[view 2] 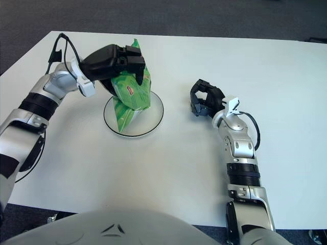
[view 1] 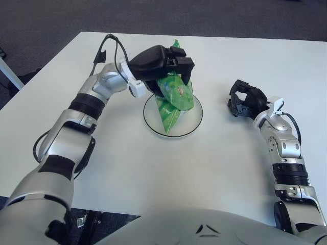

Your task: Put the snack into the plate.

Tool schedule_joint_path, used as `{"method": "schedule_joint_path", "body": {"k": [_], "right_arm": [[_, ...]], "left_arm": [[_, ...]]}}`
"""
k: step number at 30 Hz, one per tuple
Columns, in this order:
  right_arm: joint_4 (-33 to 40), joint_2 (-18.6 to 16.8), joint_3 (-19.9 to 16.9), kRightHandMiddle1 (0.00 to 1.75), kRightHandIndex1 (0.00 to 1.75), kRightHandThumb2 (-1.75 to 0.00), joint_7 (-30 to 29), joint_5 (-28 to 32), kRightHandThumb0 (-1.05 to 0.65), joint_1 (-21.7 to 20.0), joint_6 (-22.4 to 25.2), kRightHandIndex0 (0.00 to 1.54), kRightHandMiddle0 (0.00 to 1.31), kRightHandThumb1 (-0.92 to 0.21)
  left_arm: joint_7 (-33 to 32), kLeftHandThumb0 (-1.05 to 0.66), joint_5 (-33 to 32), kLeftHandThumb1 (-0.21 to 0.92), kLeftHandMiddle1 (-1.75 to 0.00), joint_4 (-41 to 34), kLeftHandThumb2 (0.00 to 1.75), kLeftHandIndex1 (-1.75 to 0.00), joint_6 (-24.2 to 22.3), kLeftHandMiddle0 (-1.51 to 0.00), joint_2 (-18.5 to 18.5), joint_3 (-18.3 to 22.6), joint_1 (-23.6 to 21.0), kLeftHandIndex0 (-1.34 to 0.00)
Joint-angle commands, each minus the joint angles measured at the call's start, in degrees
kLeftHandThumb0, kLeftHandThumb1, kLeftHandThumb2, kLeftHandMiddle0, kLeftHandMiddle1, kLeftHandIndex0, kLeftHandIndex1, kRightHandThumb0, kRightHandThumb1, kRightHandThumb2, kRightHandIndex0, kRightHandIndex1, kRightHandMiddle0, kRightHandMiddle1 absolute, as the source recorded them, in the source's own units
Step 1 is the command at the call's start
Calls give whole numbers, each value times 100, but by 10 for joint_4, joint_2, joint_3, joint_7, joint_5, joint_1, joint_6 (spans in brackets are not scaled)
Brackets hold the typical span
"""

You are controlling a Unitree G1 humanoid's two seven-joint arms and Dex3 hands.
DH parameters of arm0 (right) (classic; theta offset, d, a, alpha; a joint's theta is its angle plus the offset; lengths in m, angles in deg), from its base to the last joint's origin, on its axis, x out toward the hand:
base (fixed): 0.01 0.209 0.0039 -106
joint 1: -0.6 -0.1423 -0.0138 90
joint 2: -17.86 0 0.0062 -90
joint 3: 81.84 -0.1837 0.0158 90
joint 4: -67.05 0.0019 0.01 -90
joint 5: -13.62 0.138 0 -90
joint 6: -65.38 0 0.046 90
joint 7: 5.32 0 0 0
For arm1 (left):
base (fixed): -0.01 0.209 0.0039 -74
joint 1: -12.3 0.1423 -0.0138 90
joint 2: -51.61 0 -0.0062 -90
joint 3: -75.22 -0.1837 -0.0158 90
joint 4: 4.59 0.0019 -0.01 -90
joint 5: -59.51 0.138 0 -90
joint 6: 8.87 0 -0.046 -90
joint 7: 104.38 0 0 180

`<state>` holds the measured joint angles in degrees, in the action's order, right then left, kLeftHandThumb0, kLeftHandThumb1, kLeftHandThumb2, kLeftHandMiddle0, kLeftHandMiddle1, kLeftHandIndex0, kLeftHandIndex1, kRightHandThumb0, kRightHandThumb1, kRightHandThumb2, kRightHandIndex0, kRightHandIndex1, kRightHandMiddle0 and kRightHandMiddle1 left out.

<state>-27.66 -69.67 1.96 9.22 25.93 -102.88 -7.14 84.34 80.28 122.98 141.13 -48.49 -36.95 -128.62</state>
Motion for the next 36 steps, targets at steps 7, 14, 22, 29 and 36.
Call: {"method": "schedule_joint_path", "body": {"k": [7, 14, 22, 29, 36], "right_arm": [[-40, 2, 20, 175, 175, -117, 2, -26, -44, 35, 26, 112, 52, -43], [-37, 4, 24, 175, 175, -117, 1, -32, -44, 36, 22, 112, 52, -44], [-38, 7, 27, 175, 175, -117, 2, -31, -44, 37, 21, 112, 52, -44], [-38, 6, 24, 175, 175, -117, 4, -26, -44, 37, 23, 111, 52, -44], [-37, 6, 25, 175, 175, -116, 3, -27, -44, 37, 23, 109, 51, -44]], "left_arm": [[30, 0, 19, 8, -169, 11, 158, -175, 9, -81, 20, -7, 28, -56], [44, 0, 37, 8, -170, 28, 158, -175, 14, -80, 25, -16, 31, -55], [61, 0, 66, 8, -170, 32, 158, -175, 10, -80, 18, -31, 28, -56], [51, 0, 97, 8, -169, 52, 158, -175, 20, -81, 17, -42, 18, -55], [20, 0, 134, 8, -171, 74, 158, -175, 50, -80, 20, -52, 0, -55]]}}
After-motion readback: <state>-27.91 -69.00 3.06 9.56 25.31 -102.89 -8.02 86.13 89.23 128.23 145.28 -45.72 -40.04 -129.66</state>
